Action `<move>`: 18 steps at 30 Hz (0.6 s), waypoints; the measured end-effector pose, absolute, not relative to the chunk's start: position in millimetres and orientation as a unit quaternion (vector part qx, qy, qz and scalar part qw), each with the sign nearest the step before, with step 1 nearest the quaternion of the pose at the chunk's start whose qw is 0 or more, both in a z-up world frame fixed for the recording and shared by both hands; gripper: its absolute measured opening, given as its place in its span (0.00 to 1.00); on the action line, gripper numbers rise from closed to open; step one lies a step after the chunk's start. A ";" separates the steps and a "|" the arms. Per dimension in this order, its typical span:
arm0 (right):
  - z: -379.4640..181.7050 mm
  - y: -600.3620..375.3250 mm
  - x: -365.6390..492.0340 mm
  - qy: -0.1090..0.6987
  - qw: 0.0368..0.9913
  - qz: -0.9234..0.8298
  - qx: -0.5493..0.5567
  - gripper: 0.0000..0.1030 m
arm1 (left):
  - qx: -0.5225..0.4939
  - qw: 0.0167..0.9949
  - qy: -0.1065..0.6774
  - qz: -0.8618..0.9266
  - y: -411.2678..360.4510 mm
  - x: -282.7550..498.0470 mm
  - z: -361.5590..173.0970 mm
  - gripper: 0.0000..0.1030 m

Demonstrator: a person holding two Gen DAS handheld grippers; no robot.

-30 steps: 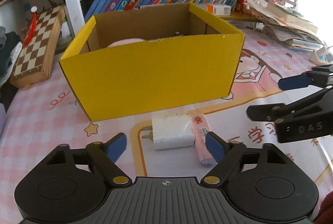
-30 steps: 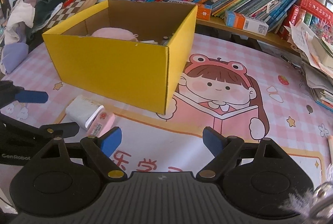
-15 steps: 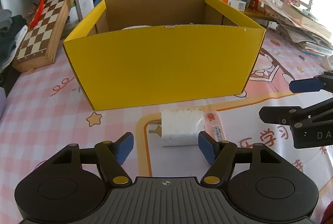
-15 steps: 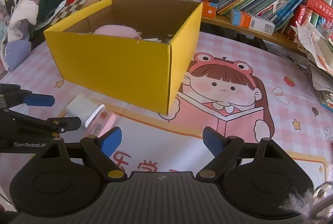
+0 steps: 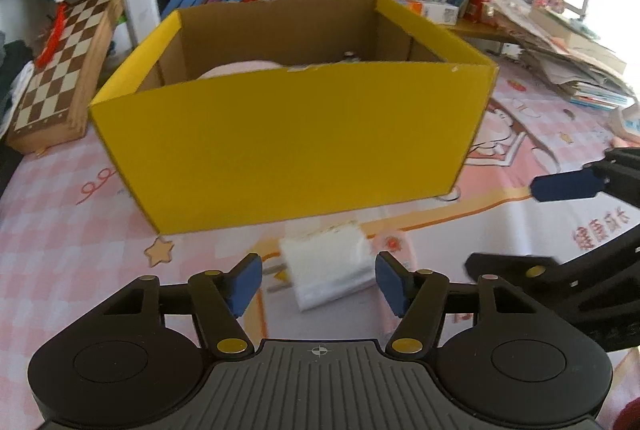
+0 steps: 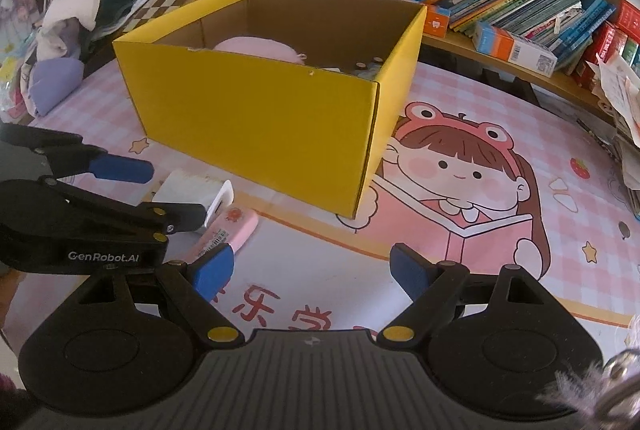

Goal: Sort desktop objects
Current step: 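Grasp the white charger block with the left gripper while the right gripper grasps the pink stick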

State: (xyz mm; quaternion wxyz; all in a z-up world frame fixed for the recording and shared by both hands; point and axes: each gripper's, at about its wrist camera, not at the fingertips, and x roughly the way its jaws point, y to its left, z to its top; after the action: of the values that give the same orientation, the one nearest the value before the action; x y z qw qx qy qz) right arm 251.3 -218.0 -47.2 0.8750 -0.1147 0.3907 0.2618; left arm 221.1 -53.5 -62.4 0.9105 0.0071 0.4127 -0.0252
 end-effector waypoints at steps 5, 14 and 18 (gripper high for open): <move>-49.5 -223.6 254.7 0.399 0.876 0.251 -0.105 0.83 | 0.024 0.906 0.422 -0.025 -58.7 229.4 -67.7 0.61; -51.0 -212.6 248.8 0.399 0.865 0.281 -0.121 0.84 | 0.014 0.907 0.419 -0.022 -50.1 234.3 -69.3 0.54; -54.5 -201.8 248.0 0.405 0.853 0.303 -0.131 0.84 | 0.020 0.906 0.422 -0.011 -44.8 228.4 -67.8 0.50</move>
State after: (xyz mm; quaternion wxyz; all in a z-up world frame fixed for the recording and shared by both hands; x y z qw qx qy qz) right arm 248.0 -201.8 -54.5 0.8528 -0.1305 0.4051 0.3026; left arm 228.4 -44.8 -67.8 0.9061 0.0196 0.4225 -0.0107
